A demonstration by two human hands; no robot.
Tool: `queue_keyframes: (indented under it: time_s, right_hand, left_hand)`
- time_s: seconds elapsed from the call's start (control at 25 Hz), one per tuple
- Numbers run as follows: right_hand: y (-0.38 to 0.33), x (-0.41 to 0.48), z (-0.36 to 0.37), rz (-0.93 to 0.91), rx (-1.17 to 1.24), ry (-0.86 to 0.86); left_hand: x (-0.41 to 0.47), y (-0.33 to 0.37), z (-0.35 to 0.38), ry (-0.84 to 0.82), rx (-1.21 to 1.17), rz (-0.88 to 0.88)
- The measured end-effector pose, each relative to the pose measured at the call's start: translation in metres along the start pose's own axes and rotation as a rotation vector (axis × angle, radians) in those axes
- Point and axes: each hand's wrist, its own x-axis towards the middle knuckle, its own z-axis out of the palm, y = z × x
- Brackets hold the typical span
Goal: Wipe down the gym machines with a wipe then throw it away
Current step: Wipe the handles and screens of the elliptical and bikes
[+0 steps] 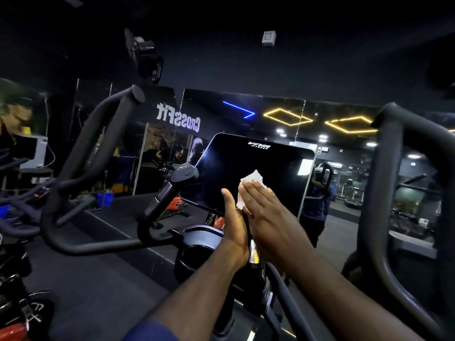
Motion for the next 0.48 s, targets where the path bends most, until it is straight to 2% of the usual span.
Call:
queue_keyframes:
  time_s: [0.12,0.28,0.4,0.48]
  right_hand:
    - [-0.011,0.014,0.0,0.059,0.031,-0.069]
    - [-0.008,-0.021,-0.005,-0.09,-0.001,-0.057]
    - [0.003,-0.016,-0.013,0.06,0.116,-0.031]
    - [-0.002,0.009,-0.013,0.173,0.179,-0.065]
  left_hand:
    - [0.002,-0.001,-0.002,-0.036,-0.016,0.047]
    - [0.0,0.0,-0.003,-0.023,0.026,-0.021]
    - [0.002,0.001,0.001,-0.088,-0.017,-0.05]
    - [0.003,0.0,0.002,-0.07,-0.034,-0.016]
